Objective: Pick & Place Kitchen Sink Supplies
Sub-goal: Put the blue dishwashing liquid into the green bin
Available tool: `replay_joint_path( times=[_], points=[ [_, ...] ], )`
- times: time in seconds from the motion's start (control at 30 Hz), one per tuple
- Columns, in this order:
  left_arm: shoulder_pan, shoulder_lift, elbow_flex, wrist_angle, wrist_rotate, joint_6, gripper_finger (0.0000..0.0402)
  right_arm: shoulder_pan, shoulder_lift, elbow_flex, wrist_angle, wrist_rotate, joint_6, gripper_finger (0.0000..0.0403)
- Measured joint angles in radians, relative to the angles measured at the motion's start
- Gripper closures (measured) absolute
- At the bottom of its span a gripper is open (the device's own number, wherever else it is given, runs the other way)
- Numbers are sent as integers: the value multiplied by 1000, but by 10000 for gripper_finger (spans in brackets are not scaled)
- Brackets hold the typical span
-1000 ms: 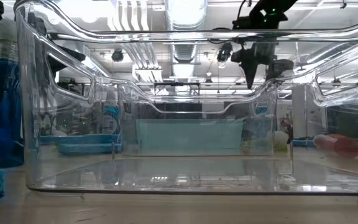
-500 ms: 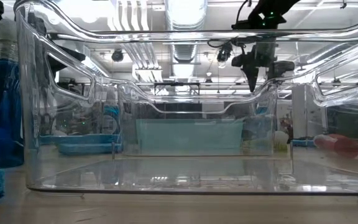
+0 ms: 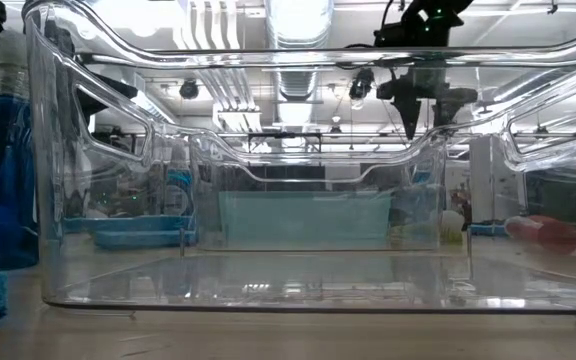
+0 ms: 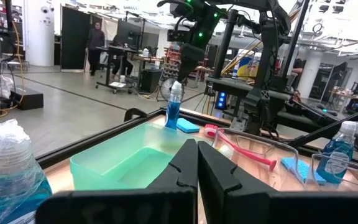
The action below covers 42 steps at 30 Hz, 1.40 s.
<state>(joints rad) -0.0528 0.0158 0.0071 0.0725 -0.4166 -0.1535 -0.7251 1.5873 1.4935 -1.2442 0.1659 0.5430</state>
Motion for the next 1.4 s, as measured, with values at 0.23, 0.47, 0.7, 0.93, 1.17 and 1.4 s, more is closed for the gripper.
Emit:
replay_joint_path(
  times=[0.23, 0.47, 0.7, 0.93, 1.17, 1.4],
  points=[
    [0, 0, 0, 0, 0, 0, 396, -3, 51, -25, 21, -10, 0, 104],
    [0, 0, 0, -1, 0, 0, 396, -3, 80, -26, 16, -18, -1, 125],
    [0, 0, 0, -1, 0, 0, 396, -3, 100, -26, 16, -16, -6, 161],
    [0, 0, 0, -1, 0, 0, 396, -7, 108, -26, 17, -10, -31, 216],
    [0, 0, 0, -1, 0, 0, 396, -6, 104, -26, 22, -12, -51, 278],
    [0, 0, 0, -1, 0, 0, 396, -6, 88, -25, 15, -10, -57, 276]
  ],
)
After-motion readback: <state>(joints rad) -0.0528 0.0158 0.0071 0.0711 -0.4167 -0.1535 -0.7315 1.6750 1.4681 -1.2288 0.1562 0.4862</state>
